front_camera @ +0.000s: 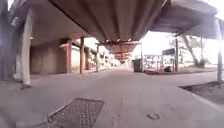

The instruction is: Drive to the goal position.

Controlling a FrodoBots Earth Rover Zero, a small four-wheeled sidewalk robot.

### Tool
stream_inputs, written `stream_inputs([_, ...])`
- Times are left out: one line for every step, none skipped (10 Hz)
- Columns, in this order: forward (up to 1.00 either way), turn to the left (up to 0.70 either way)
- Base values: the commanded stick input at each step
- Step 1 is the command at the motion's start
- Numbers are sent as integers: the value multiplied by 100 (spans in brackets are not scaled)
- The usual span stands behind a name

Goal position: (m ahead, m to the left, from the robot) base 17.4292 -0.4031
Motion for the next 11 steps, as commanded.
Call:
stream_inputs([70,0])
stream_inputs([70,0])
stream_inputs([70,0])
stream_inputs([70,0])
stream_inputs([70,0])
stream_inputs([70,0])
stream_inputs([70,0])
stream_inputs([70,0])
stream_inputs([70,0])
stream_inputs([70,0])
stream_inputs([70,0])
